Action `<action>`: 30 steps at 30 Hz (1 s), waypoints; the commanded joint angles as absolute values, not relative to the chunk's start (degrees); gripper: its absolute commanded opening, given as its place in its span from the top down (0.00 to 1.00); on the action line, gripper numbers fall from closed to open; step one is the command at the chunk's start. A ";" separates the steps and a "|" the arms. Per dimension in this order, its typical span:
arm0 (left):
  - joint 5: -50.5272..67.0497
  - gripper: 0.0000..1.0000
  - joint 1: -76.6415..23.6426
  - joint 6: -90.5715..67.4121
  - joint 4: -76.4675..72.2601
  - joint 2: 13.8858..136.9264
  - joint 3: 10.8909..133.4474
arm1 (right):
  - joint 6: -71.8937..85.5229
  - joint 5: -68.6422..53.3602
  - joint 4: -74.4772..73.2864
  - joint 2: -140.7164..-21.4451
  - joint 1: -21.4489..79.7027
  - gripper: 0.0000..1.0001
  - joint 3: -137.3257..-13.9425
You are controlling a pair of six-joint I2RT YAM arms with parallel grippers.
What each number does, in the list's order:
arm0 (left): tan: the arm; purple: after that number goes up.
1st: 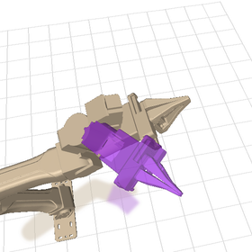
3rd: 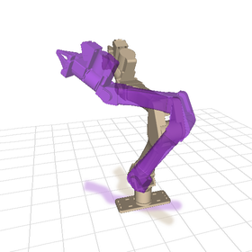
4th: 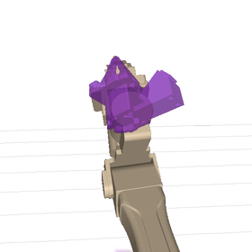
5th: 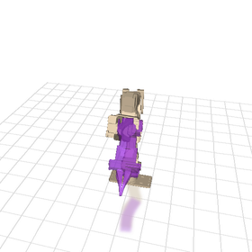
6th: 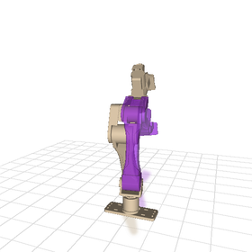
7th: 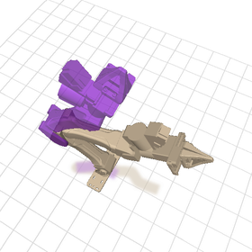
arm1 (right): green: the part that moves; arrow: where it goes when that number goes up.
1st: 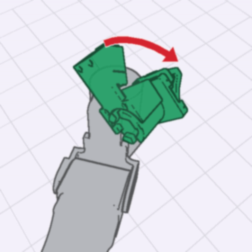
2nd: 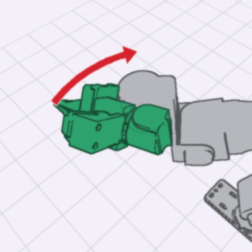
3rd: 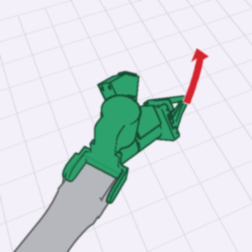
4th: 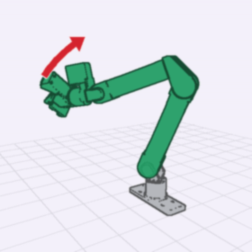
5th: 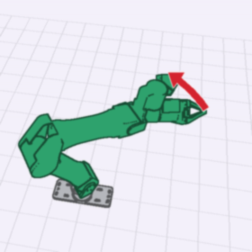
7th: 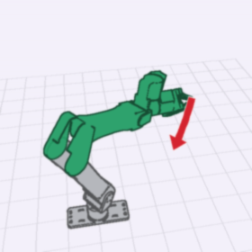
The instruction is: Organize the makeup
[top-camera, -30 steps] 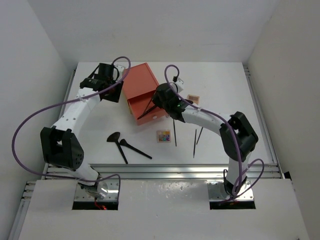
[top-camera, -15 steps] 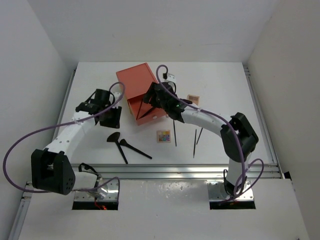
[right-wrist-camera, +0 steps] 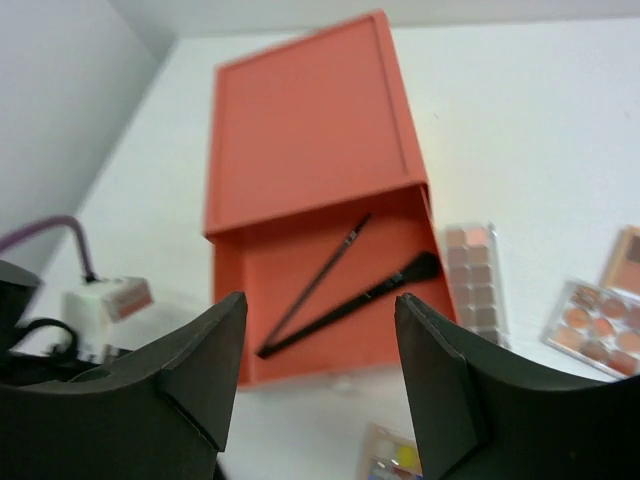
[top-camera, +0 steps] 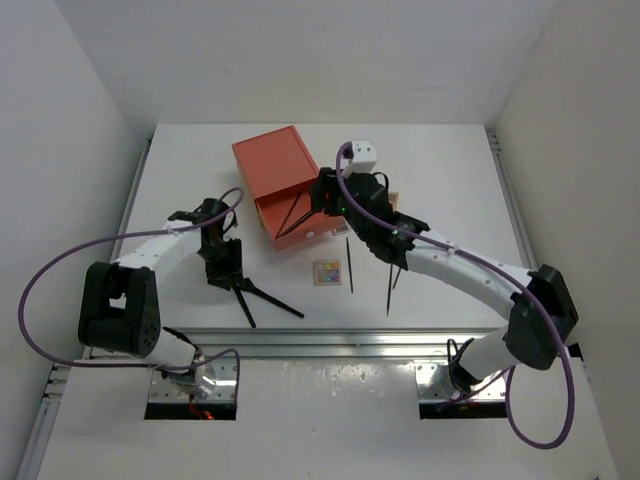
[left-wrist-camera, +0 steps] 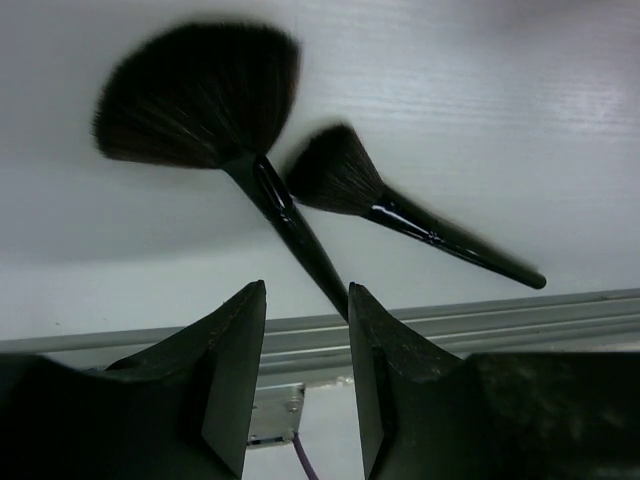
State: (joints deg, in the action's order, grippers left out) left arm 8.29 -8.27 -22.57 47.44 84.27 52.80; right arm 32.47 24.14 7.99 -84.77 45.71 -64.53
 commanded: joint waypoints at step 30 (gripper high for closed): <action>10.28 0.55 -12.30 -29.09 49.06 87.71 53.43 | 18.37 32.26 6.50 -80.59 45.62 0.36 -56.86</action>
